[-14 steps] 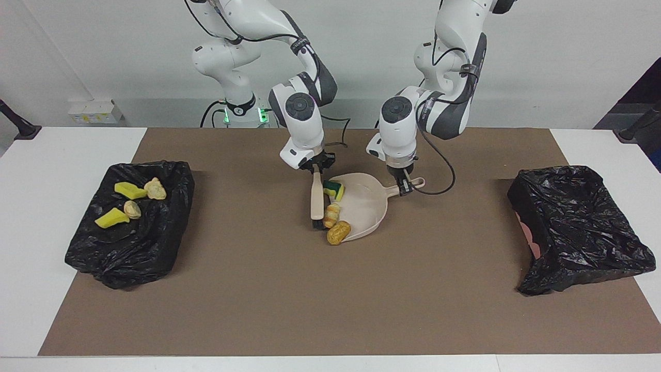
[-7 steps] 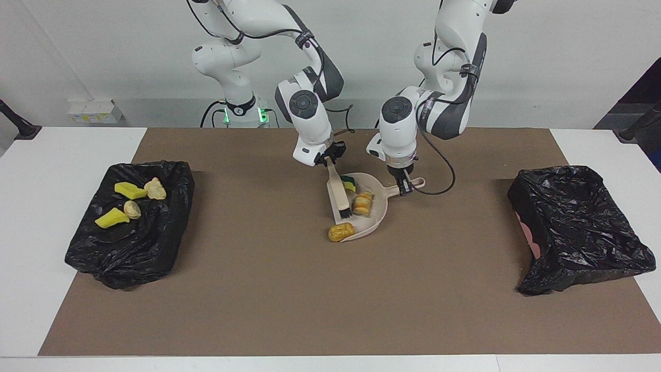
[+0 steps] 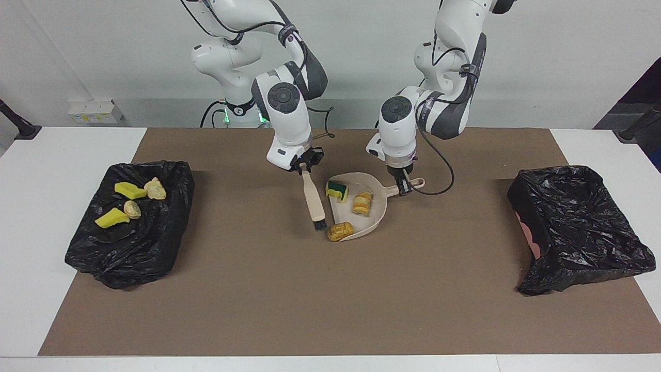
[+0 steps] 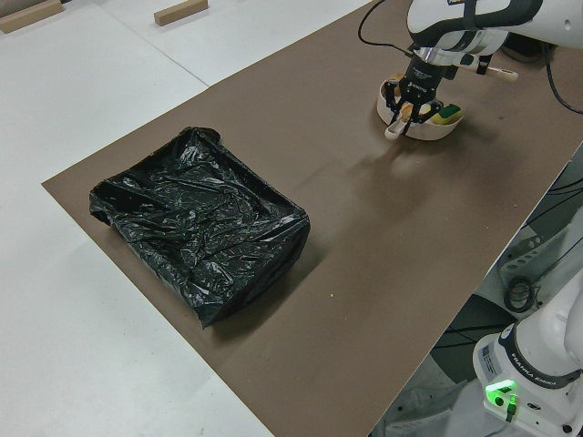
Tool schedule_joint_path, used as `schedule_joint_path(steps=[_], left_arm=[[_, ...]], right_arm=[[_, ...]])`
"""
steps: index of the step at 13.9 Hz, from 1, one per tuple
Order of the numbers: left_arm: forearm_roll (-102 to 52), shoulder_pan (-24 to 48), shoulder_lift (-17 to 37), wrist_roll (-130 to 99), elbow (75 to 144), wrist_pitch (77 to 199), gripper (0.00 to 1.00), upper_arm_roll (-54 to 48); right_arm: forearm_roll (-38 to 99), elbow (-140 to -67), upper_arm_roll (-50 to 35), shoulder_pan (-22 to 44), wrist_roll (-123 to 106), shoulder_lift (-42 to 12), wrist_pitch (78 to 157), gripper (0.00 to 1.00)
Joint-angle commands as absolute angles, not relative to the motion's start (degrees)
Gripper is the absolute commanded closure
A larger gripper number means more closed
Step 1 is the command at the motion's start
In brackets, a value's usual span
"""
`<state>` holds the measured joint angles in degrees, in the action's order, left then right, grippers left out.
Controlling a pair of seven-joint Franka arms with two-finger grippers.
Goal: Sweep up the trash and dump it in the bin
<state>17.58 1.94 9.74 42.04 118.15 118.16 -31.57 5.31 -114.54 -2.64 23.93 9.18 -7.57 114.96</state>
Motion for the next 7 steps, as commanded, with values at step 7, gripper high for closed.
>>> schedule_joint_path(steps=[7], left_arm=[[17.4, 1.9, 7.6, 43.2, 120.1, 119.1, 1.0, -31.3]], right_arm=[[1.4, -108.4, -4.2, 26.7, 3.7, -17.0, 117.6, 1.0]])
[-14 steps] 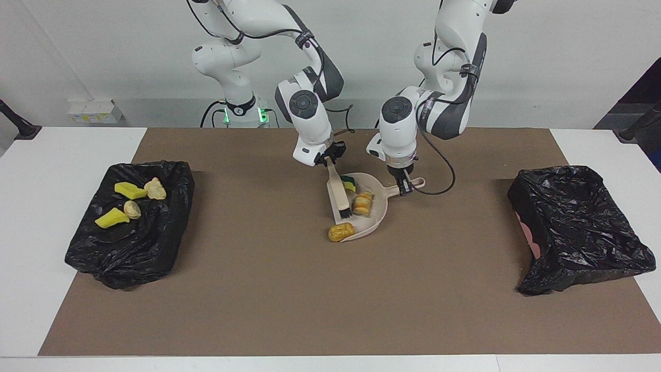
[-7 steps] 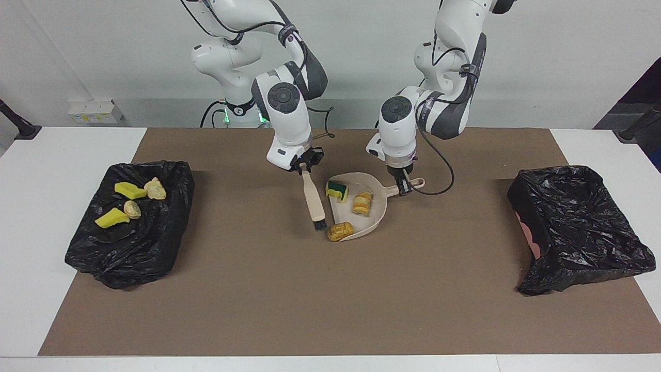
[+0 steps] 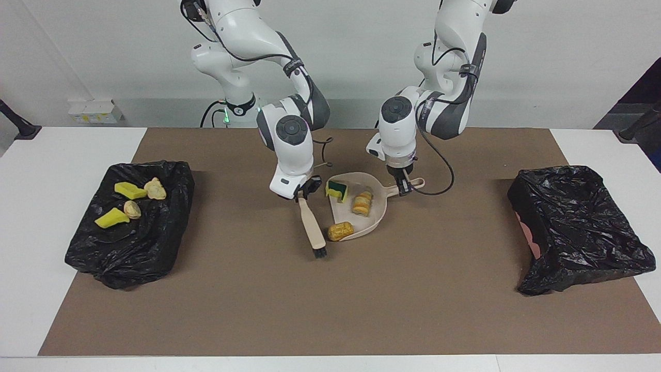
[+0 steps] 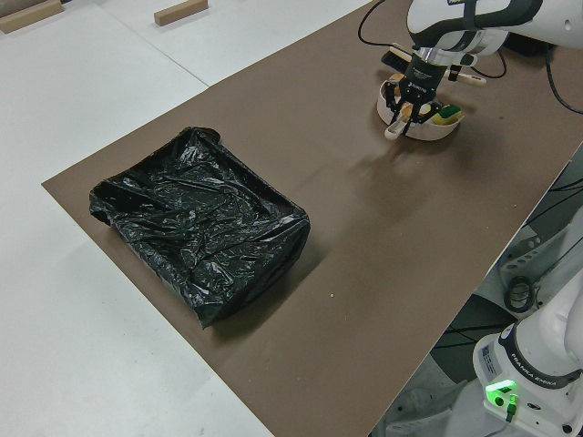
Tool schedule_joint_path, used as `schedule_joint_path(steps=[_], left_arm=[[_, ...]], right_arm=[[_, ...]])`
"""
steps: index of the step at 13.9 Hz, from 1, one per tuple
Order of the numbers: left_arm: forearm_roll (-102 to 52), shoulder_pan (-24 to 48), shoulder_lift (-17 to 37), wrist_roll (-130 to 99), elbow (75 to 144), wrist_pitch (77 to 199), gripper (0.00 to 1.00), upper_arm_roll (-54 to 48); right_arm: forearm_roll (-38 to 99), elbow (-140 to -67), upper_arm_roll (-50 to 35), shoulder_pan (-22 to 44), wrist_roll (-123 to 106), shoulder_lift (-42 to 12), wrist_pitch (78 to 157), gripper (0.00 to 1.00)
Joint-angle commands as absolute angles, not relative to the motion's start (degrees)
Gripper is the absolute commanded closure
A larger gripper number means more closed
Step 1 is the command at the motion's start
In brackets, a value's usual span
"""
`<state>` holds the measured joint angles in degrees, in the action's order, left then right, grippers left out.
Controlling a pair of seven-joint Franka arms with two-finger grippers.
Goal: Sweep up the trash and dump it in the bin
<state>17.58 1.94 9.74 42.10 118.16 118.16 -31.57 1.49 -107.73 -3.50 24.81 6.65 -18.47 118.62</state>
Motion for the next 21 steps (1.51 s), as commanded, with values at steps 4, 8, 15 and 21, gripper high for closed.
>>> schedule_joint_path(steps=[4, 8, 15, 21], left_arm=[[17.4, 1.7, 7.7, 45.3, 120.1, 119.4, 1.0, -31.3], [17.4, 1.5, 8.0, 50.6, 119.9, 119.6, 1.0, -31.1], [17.1, 2.2, 6.9, 59.8, 117.1, 118.9, 1.0, -25.0], [11.2, 1.9, 0.8, 75.1, 117.1, 118.5, 1.0, -12.0]], right_arm=[[5.1, -108.6, -6.9, 27.7, -0.1, -15.9, 114.4, 1.0], [5.4, -107.9, -6.4, 25.0, 0.2, -15.9, 111.7, 1.0], [4.7, -108.7, -6.5, 21.3, 11.0, -10.1, 103.3, 1.0], [6.1, -113.3, -6.9, 30.0, 31.3, -7.4, 108.3, 1.0]])
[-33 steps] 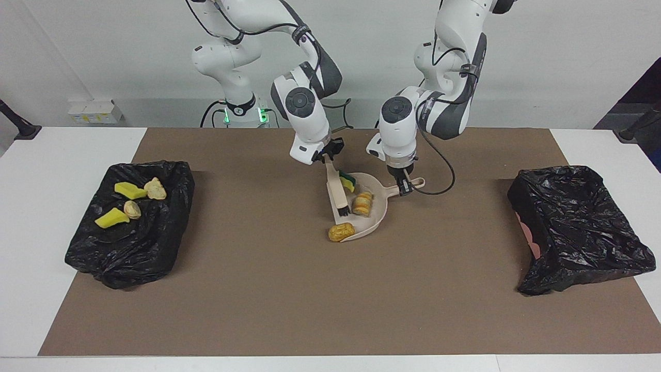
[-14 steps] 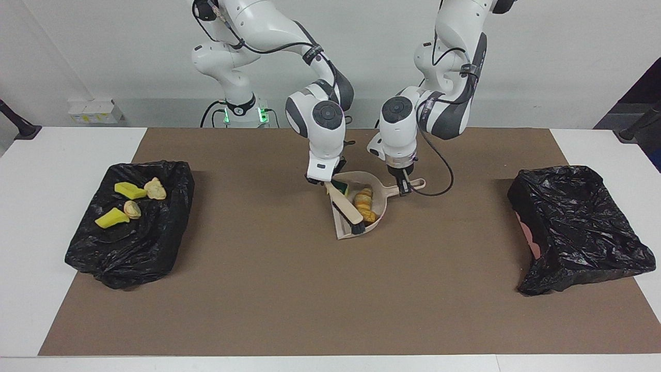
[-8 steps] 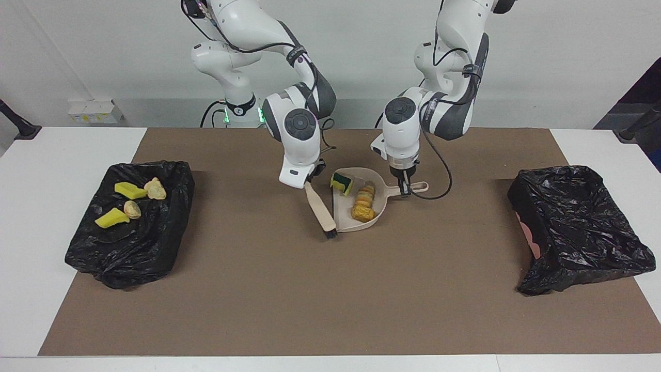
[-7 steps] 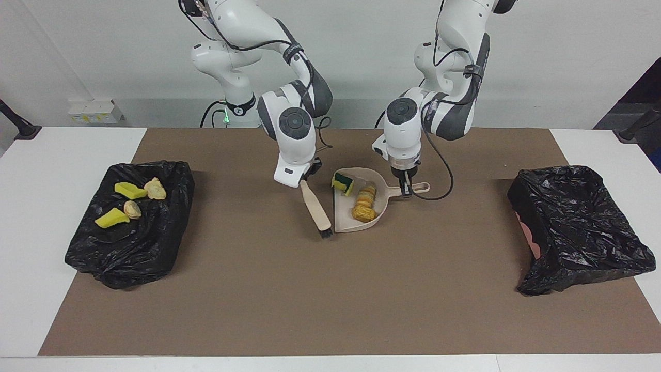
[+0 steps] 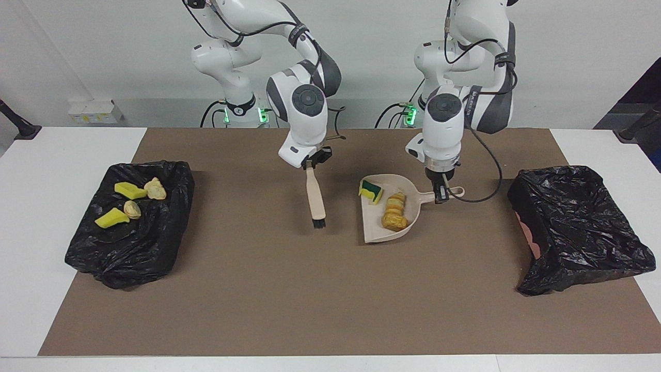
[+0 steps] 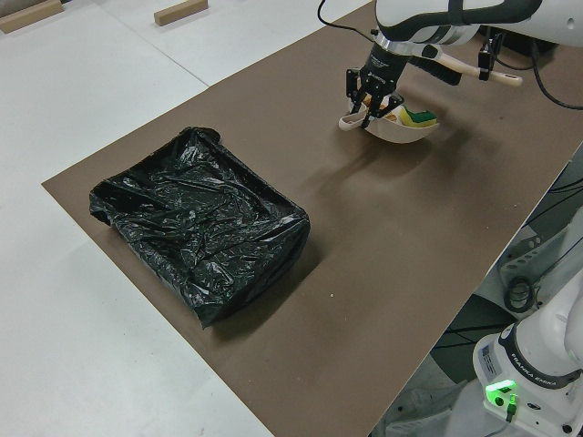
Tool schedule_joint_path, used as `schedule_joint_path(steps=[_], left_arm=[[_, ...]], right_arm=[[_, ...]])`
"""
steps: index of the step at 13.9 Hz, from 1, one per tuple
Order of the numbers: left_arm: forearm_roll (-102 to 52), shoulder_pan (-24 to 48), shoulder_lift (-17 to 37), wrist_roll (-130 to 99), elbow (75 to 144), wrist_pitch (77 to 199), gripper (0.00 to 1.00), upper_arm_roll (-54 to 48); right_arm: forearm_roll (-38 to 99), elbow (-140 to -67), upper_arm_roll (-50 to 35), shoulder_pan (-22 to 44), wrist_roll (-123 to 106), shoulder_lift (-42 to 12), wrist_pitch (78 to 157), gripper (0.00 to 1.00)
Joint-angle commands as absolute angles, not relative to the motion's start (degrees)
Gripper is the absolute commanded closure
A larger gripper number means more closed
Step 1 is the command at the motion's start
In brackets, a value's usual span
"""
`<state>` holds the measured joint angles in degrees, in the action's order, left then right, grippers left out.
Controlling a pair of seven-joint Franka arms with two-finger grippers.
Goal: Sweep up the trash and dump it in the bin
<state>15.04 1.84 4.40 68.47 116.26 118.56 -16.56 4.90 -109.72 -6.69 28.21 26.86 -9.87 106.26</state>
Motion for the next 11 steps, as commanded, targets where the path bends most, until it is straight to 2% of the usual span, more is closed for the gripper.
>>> schedule_joint_path(steps=[1, 3, 7, 10, 11], left_arm=[[9.2, 2.1, -0.3, 80.5, 116.9, 118.0, 1.0, -8.1], [7.3, 2.1, -1.6, 88.7, 116.3, 117.3, 1.0, -1.9], [5.2, 1.6, -0.2, 94.0, 109.4, 111.7, 1.0, 8.8], [3.2, 1.6, 3.2, 101.0, 102.4, 110.1, 1.0, 16.8], [2.0, 1.7, 5.2, 101.9, 98.8, 108.6, 1.0, 19.5]], right_arm=[[6.4, -113.5, -6.9, 33.3, 36.2, -8.3, 108.8, 1.0], [10.0, -113.5, -6.9, 37.5, 41.8, -10.1, 111.6, 1.0], [14.4, -115.8, -6.9, 43.8, 42.7, -11.0, 116.3, 1.0], [14.6, -117.7, -6.9, 44.6, 43.0, -10.5, 118.3, 1.0], [14.6, -118.4, -6.9, 44.7, 43.2, -10.6, 118.8, 0.97]])
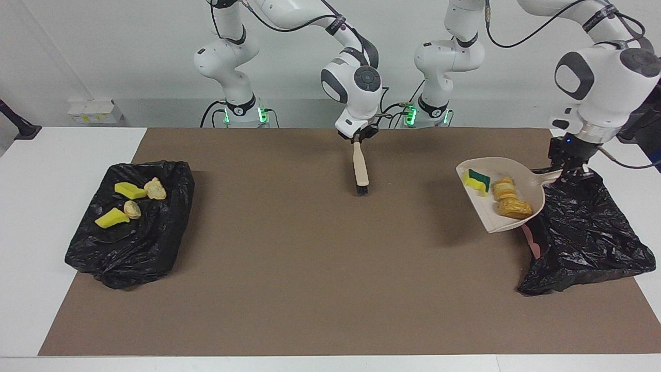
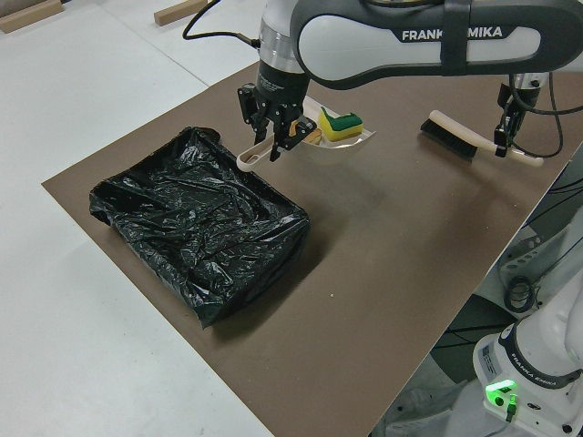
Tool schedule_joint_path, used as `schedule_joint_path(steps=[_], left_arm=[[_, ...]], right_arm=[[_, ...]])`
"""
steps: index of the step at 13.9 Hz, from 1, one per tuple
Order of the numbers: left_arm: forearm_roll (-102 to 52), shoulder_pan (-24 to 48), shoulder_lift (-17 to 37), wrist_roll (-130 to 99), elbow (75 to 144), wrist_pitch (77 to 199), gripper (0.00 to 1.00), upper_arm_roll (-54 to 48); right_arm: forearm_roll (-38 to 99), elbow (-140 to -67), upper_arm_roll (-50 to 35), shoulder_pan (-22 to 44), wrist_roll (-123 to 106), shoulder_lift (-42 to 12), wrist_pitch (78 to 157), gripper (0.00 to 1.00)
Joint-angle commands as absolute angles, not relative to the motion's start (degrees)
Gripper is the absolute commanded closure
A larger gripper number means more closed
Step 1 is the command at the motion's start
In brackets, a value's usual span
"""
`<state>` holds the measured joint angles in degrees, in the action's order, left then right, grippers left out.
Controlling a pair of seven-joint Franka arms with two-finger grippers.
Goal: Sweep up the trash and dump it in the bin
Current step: 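Tip the dustpan into the black bag with the left gripper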
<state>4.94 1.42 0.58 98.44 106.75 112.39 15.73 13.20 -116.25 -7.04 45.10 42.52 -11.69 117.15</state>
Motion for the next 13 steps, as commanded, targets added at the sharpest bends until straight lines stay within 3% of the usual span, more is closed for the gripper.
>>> schedule_joint_path(steps=[1, 2, 3, 4, 9, 13], left_arm=[[2.1, 1.5, 7.4, 103.1, 95.0, 107.0, 1.0, 21.6], [1.8, 1.3, 9.5, 104.5, 92.1, 106.3, 1.0, 23.4], [2.1, 1.2, 10.5, 104.9, 90.8, 107.0, 1.0, 25.7], [2.3, 1.0, 11.5, 105.6, 90.1, 108.8, 1.0, 27.8], [8.9, -2.6, 17.2, 110.7, 83.1, 116.3, 1.0, 29.1], [21.3, -1.9, 18.5, 109.7, 85.3, 122.9, 1.0, 28.7]], right_arm=[[14.8, -118.6, -6.9, 44.6, 43.7, -10.9, 119.6, 0.87], [15.3, -118.4, -6.9, 44.6, 44.6, -11.1, 119.7, 0.82], [15.3, -118.0, -6.9, 44.6, 45.0, -11.2, 119.2, 0.55], [14.5, -117.3, -6.9, 44.5, 44.9, -11.6, 118.7, 0.01], [12.5, -109.2, -6.3, 43.2, 44.6, -12.1, 111.7, 0.0], [9.4, -103.0, -6.3, 37.8, 41.3, -10.0, 102.8, 0.0]])
